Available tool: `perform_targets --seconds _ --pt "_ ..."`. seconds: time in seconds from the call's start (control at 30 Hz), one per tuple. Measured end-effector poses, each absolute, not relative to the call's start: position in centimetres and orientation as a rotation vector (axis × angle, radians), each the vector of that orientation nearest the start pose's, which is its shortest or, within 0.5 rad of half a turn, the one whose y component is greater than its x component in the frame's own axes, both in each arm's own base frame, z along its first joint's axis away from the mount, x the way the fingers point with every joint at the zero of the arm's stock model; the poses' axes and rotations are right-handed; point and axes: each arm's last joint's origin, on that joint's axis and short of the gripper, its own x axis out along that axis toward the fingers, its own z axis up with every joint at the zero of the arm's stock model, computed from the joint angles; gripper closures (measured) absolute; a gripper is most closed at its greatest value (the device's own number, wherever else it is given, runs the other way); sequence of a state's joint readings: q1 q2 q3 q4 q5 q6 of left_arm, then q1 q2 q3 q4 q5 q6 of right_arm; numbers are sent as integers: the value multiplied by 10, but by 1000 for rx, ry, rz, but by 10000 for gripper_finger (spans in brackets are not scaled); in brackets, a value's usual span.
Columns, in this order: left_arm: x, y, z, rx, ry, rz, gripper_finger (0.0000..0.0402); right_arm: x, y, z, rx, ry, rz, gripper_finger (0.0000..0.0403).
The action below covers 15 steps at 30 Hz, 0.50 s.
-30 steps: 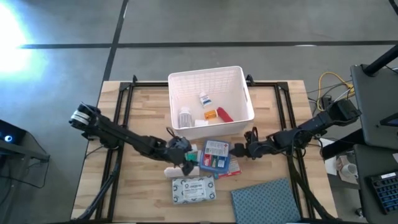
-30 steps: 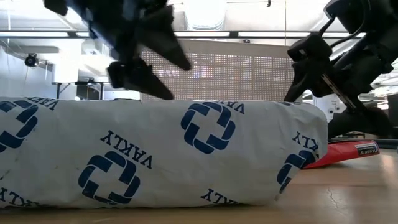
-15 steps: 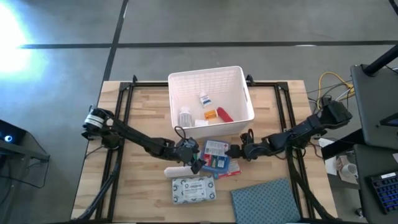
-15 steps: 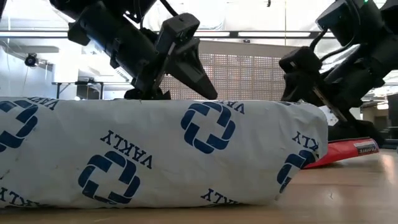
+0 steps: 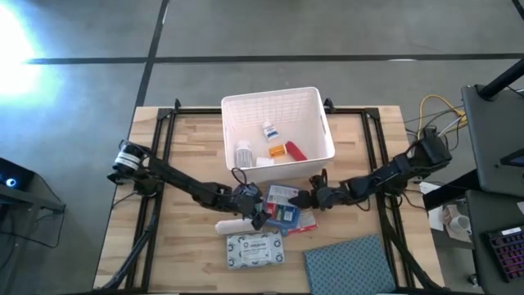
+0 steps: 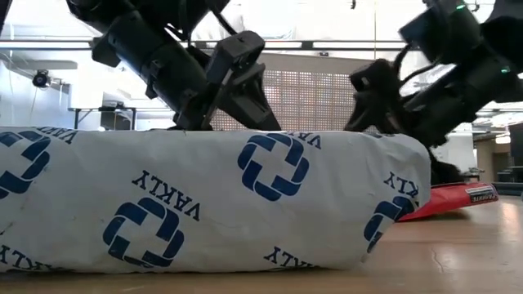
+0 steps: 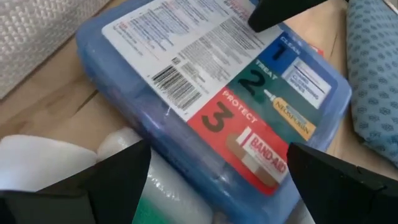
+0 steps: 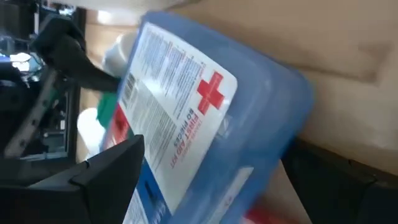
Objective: Pick & place medical supplies in basket/bin
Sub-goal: Put the blue first aid kit into the white bin
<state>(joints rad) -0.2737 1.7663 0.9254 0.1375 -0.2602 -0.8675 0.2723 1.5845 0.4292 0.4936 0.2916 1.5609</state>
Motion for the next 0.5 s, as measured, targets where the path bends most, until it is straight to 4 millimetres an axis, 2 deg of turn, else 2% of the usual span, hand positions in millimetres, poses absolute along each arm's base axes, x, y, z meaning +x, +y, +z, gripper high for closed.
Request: perform_targets --seconds 0.2,0.3,0.5 --pt "356 -92 157 -649 641 253 48 267 61 111 1282 514 -438 44" --pt "361 -94 160 -615 645 227 48 276 64 118 1250 523 -374 44" --pt "358 -92 164 -589 669 244 48 274 64 137 1197 544 -359 61"
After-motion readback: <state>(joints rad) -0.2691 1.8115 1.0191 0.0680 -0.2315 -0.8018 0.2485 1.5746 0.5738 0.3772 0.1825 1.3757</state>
